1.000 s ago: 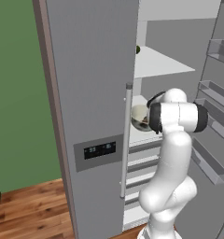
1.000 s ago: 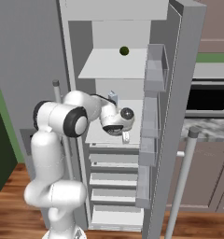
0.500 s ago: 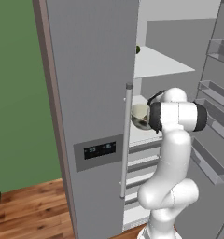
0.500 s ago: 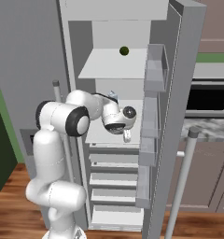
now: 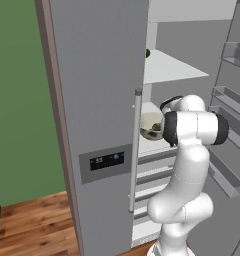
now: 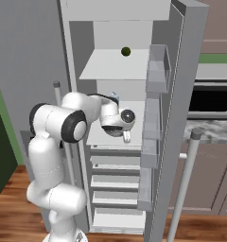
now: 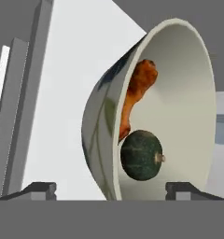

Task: Pick the chicken drumstick and squash from their plates and place them in the bowl. Then put the bowl in the fridge.

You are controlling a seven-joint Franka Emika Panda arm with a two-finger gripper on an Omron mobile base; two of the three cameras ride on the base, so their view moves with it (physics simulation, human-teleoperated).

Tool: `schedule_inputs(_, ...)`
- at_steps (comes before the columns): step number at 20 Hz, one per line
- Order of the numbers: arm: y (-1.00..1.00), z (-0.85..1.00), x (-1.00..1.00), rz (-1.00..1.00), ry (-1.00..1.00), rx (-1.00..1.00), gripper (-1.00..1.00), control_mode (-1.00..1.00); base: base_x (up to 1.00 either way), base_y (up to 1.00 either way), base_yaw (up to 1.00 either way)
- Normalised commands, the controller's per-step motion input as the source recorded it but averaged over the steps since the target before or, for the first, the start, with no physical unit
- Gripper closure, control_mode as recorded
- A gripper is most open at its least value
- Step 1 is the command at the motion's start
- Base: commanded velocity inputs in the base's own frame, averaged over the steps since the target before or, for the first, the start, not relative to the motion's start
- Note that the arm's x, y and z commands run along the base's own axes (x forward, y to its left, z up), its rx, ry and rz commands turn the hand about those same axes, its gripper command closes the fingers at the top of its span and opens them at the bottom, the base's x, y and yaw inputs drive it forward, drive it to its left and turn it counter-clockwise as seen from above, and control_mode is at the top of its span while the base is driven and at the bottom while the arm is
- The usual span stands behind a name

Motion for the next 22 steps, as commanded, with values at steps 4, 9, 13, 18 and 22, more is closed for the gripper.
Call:
schedule_inputs(4, -0.04, 0.27, -0.51, 0.0, -0.19, -0.05, -1.0, -1.0, 0.0, 0.0, 0.0)
schedule_inputs(9, 0.04, 0.32, -0.61, 0.0, -0.08, -0.05, -1.0, -1.0, 0.0, 0.0, 0.0)
schedule_inputs(13, 0.09, 0.41, -0.55, 0.0, 0.01, -0.02, -1.0, -1.0, 0.0, 0.0, 0.0)
schedule_inputs(18, 0.0, 0.59, -0.56, 0.0, 0.14, 0.0, -1.0, -1.0, 0.0, 0.0, 0.0)
schedule_inputs(22, -0.03, 0.69, -0.52, 0.0, 0.29, 0.0, -1.0, -1.0, 0.0, 0.0, 0.0)
